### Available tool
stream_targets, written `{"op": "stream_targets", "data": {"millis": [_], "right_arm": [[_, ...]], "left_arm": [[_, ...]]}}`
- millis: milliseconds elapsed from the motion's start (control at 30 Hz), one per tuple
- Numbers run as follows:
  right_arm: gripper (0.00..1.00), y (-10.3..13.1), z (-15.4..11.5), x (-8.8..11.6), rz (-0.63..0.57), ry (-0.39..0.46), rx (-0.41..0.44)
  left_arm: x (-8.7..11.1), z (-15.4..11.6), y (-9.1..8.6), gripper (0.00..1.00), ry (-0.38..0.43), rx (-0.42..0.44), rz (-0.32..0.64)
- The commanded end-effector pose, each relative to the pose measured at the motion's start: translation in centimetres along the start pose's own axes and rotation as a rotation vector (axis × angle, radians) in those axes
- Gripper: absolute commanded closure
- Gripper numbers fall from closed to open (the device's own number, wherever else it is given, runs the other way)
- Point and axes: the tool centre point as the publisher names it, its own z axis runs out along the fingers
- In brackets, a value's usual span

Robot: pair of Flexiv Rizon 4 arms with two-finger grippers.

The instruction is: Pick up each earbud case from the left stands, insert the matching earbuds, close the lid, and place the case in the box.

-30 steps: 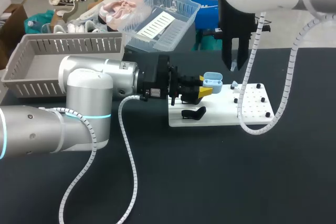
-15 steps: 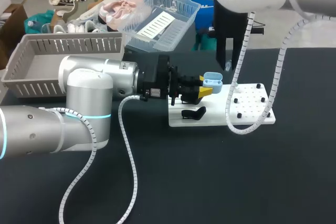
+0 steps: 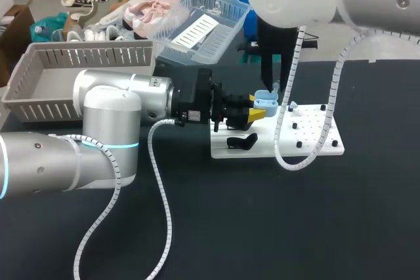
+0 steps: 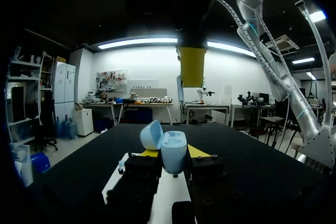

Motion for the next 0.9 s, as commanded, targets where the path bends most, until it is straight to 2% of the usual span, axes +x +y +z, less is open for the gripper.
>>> {"op": "stream_targets", "data": {"millis": [33,900], "right_arm": [[1.00,0.2,0.5,0.1,0.000,-0.010,0.004],[1.00,-0.3,2.6,0.0,-0.030,-0.019,-0.012]], "left_arm": [[0.1,0.0,0.0,1.00,-0.002,-0.001,0.001],[0.1,0.0,0.0,1.00,-0.002,-0.001,0.001]]}}
